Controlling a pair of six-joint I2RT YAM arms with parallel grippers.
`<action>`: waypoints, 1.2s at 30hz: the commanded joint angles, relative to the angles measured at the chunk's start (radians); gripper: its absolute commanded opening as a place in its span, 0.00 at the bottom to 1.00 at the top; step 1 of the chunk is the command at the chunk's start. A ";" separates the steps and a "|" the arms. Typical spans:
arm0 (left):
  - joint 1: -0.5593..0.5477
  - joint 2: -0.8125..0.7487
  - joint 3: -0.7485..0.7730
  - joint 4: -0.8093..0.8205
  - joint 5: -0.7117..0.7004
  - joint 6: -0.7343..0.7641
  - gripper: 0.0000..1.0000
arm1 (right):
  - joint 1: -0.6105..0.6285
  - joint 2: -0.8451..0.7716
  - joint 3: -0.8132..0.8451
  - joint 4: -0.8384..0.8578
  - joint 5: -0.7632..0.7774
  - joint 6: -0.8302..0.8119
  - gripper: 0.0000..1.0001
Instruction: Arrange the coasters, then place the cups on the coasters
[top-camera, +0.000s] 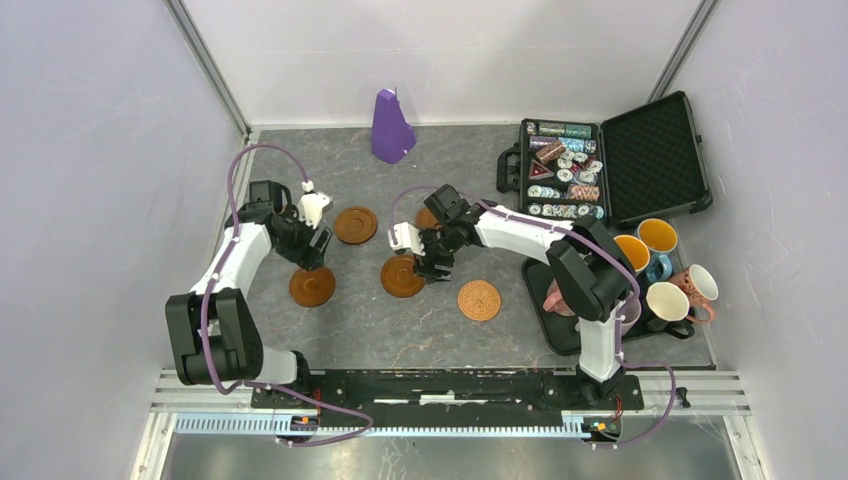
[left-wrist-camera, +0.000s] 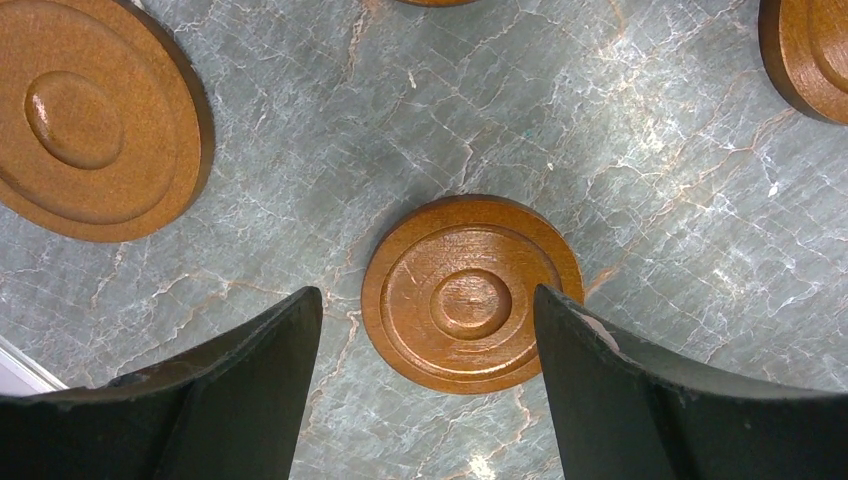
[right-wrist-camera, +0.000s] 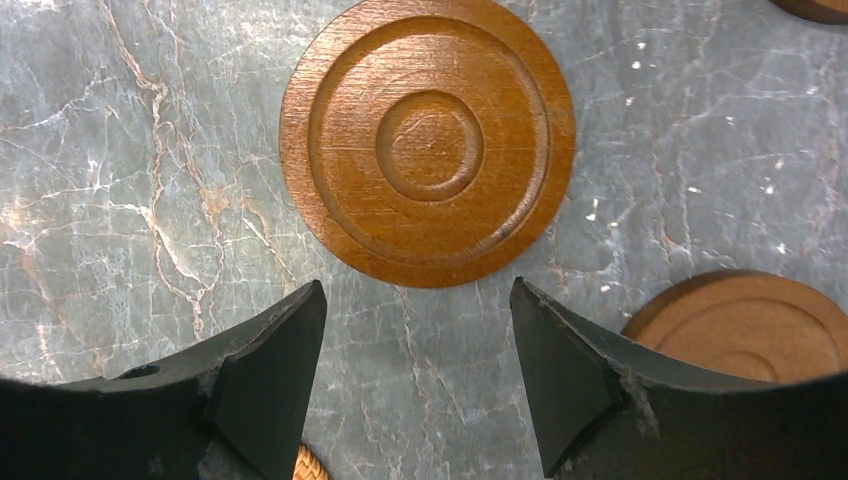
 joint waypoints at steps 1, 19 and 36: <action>0.000 -0.026 0.042 0.000 0.034 -0.033 0.84 | 0.026 0.031 -0.008 0.038 0.003 -0.067 0.75; 0.001 -0.030 0.041 -0.006 0.033 -0.030 0.84 | 0.096 0.017 -0.039 0.064 -0.009 -0.002 0.74; -0.018 -0.063 0.036 -0.044 0.106 0.016 0.83 | -0.081 -0.261 -0.286 -0.080 0.073 0.012 0.73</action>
